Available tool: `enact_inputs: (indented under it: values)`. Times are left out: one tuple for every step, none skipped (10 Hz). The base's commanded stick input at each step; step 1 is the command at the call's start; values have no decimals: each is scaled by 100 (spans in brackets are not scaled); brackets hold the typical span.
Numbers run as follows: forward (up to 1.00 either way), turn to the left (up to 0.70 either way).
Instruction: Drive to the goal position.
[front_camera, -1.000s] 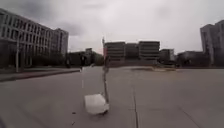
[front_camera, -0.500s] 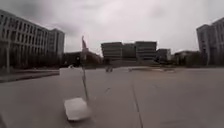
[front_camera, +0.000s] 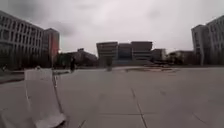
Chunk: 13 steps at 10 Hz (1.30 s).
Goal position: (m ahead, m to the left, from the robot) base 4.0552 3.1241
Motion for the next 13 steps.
enact_inputs:
  values:
    - [100,14]
    - [100,0]
    - [100,0]
    - [100,-10]
    - [100,-23]
    - [100,0]
    - [100,0]
    - [100,0]
    - [100,0]
    - [100,0]
    - [100,-10]
    - [100,-27]
    - [100,-27]
